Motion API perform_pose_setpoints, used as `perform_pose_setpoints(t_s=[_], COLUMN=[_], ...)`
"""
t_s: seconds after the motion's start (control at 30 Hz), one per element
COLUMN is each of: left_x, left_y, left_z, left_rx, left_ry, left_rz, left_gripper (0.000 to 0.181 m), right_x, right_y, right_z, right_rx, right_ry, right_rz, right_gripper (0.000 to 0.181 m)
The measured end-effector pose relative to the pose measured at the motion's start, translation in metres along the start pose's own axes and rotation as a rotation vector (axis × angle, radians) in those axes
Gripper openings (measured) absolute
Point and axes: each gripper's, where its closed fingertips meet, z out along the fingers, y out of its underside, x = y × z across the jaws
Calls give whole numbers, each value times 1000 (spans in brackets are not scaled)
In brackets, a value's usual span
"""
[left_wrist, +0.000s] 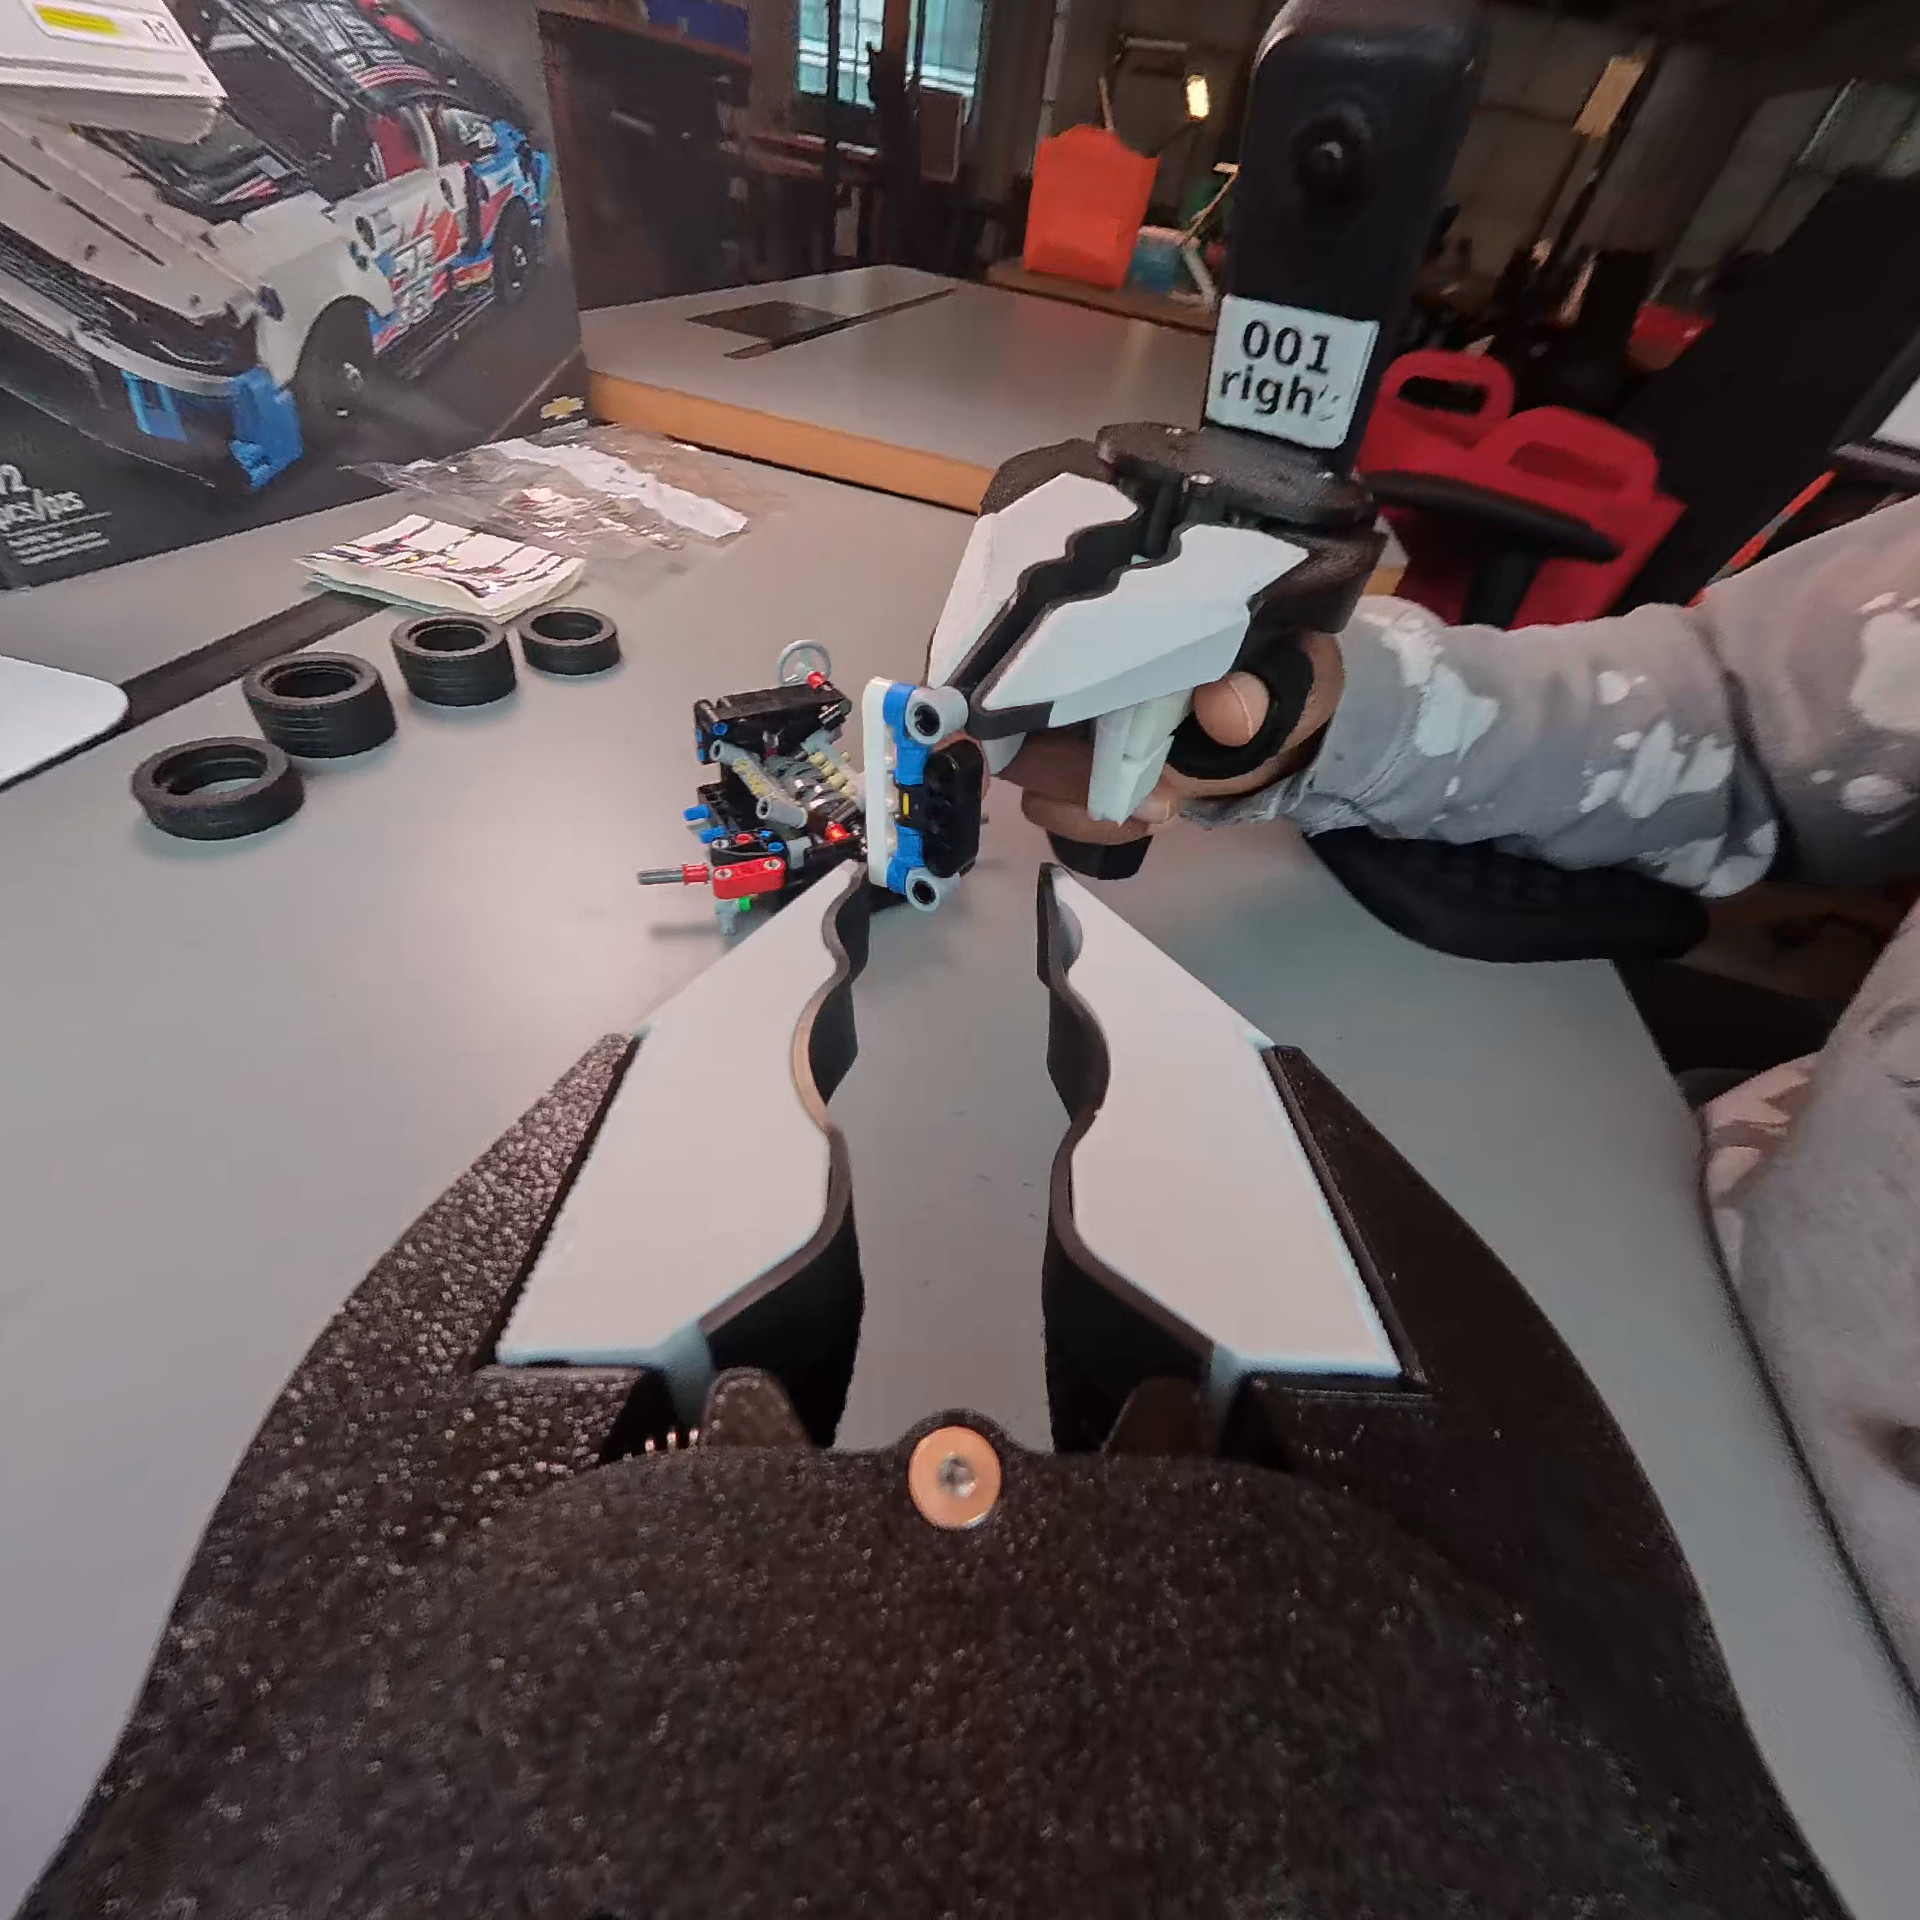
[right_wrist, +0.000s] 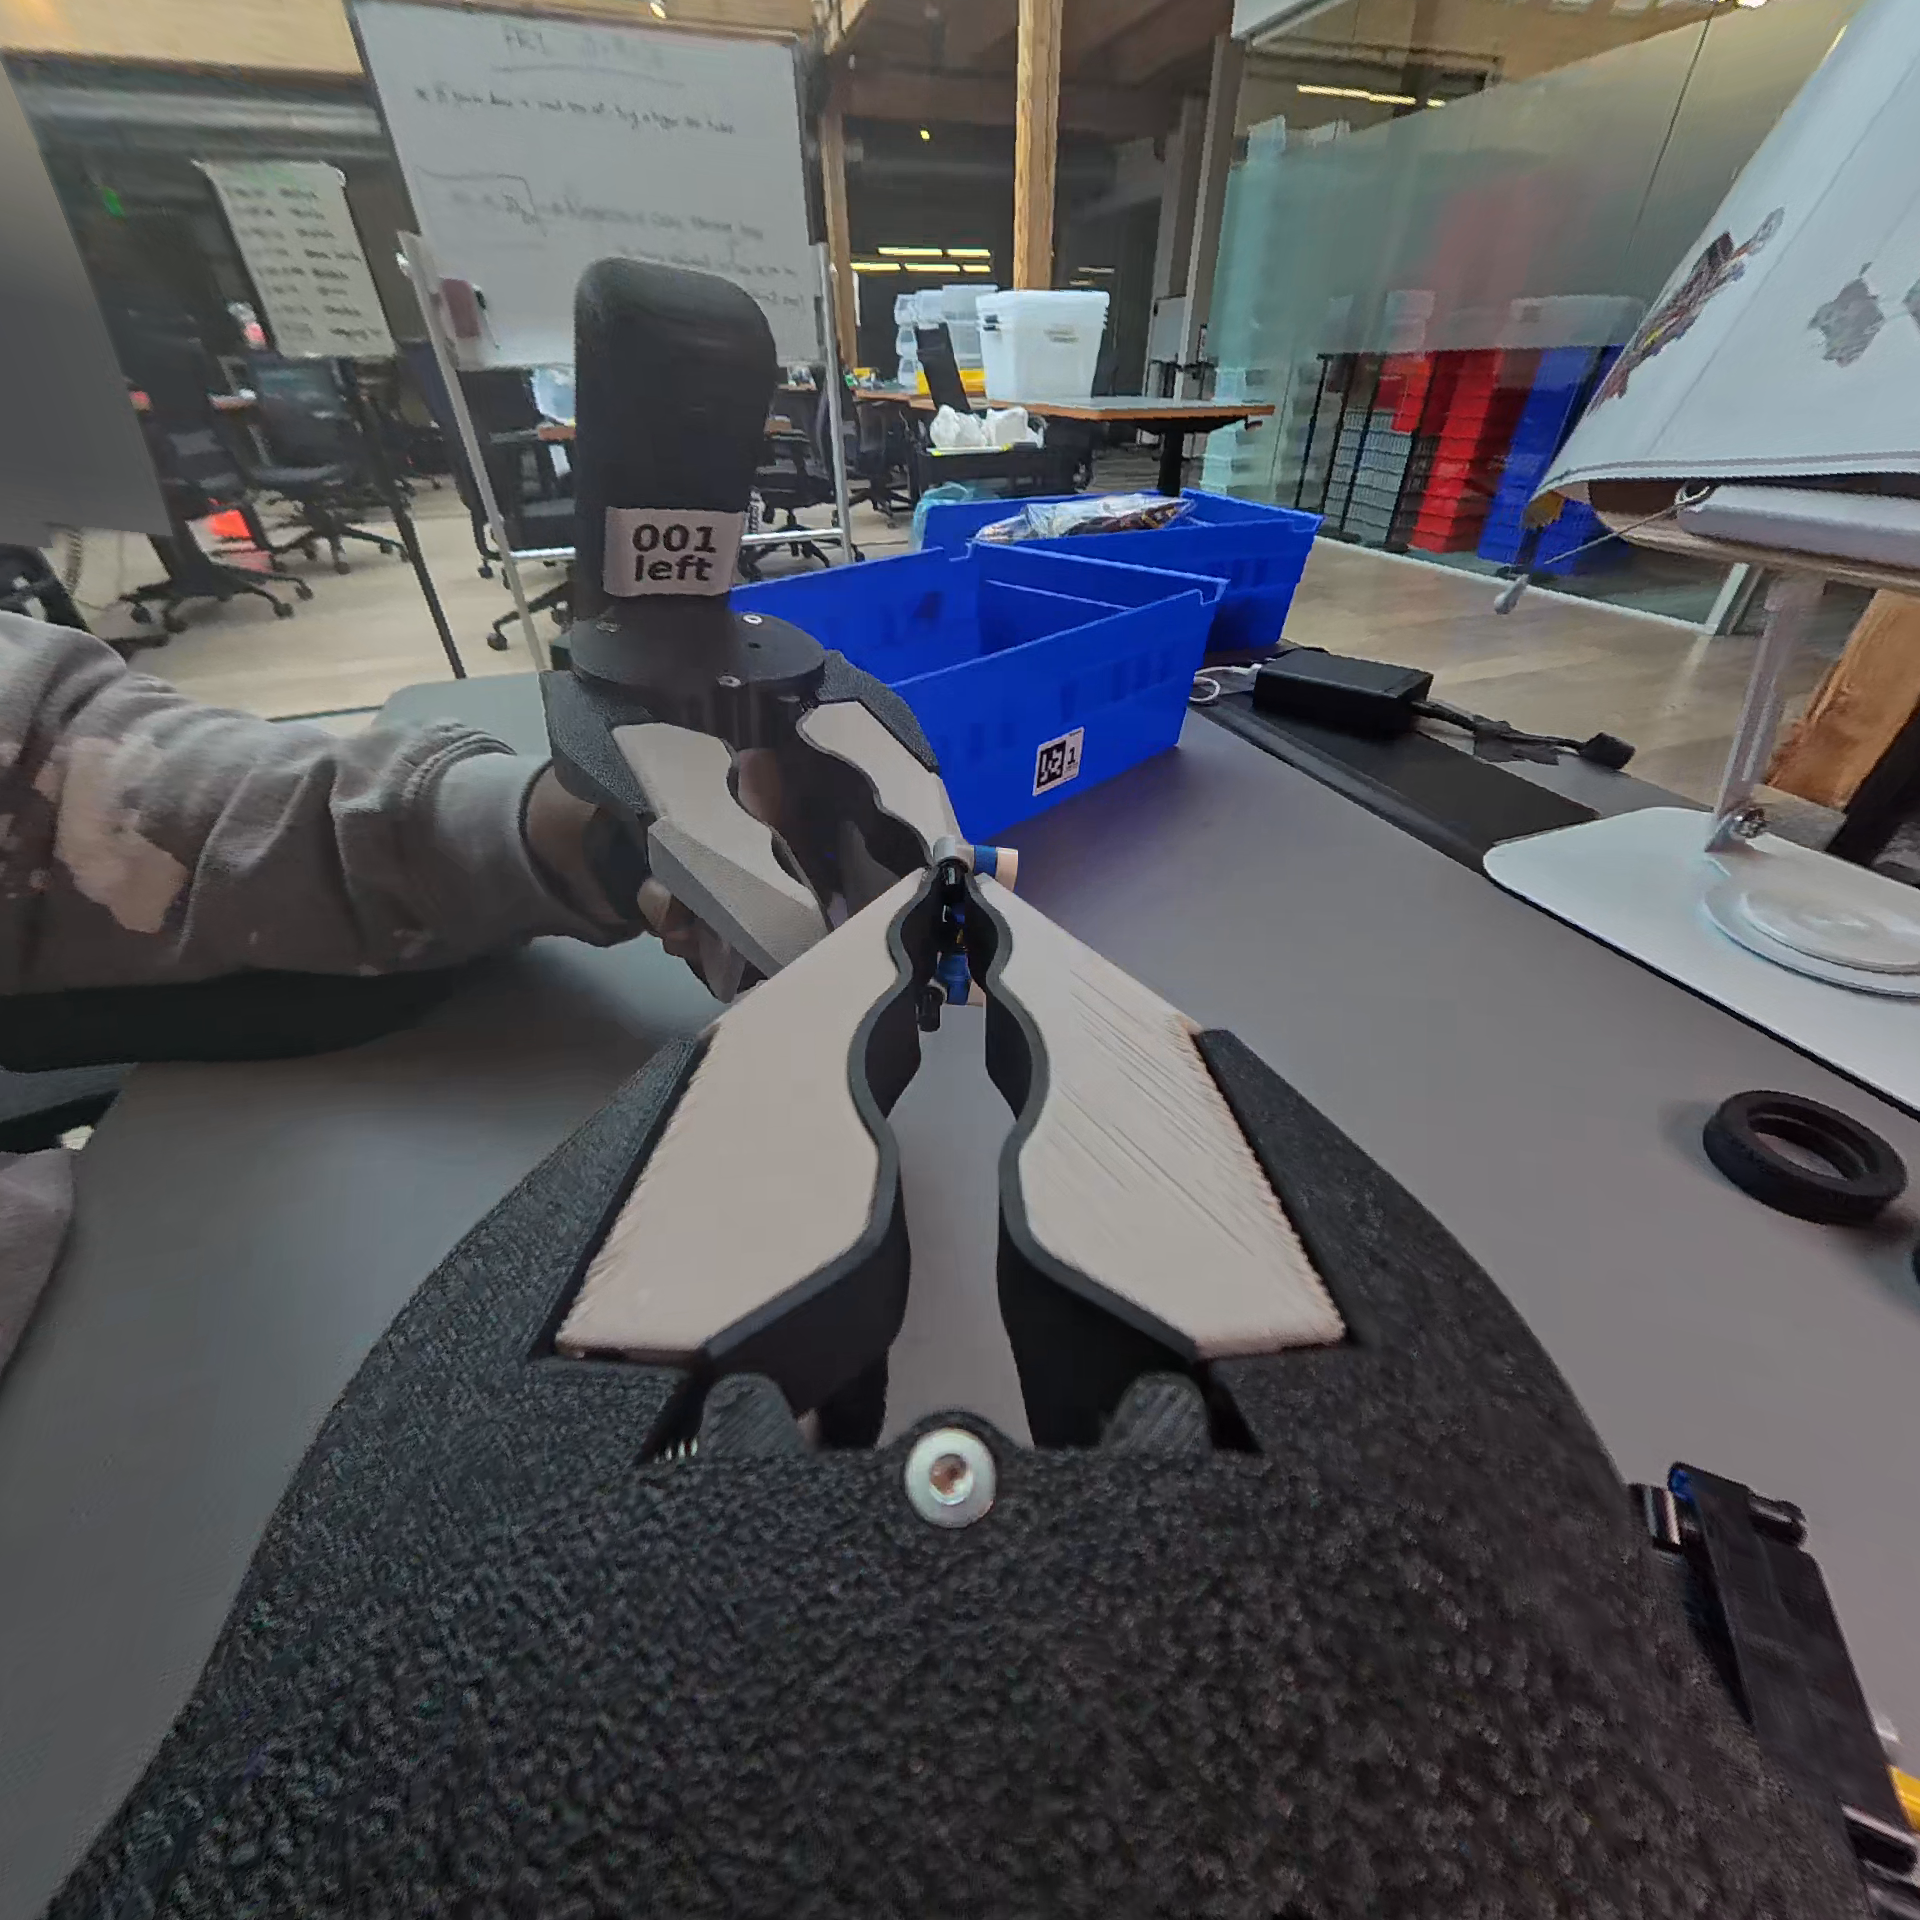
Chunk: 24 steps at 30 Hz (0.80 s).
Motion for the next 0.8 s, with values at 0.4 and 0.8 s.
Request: perform_pose_setpoints(t_s=[0.4,0.8], left_x=[15,27], left_y=[-17,-19], left_z=[-8,-7], left_rx=[129,138], left_ry=[159,255], left_rz=[-103,-179], left_gripper=[9,9], right_x=[-14,-25], right_y=[-19,0], right_z=[-12,-5], right_rx=[87,11], right_ry=[-170,-295], right_rz=[144,292], right_gripper=[23,7])
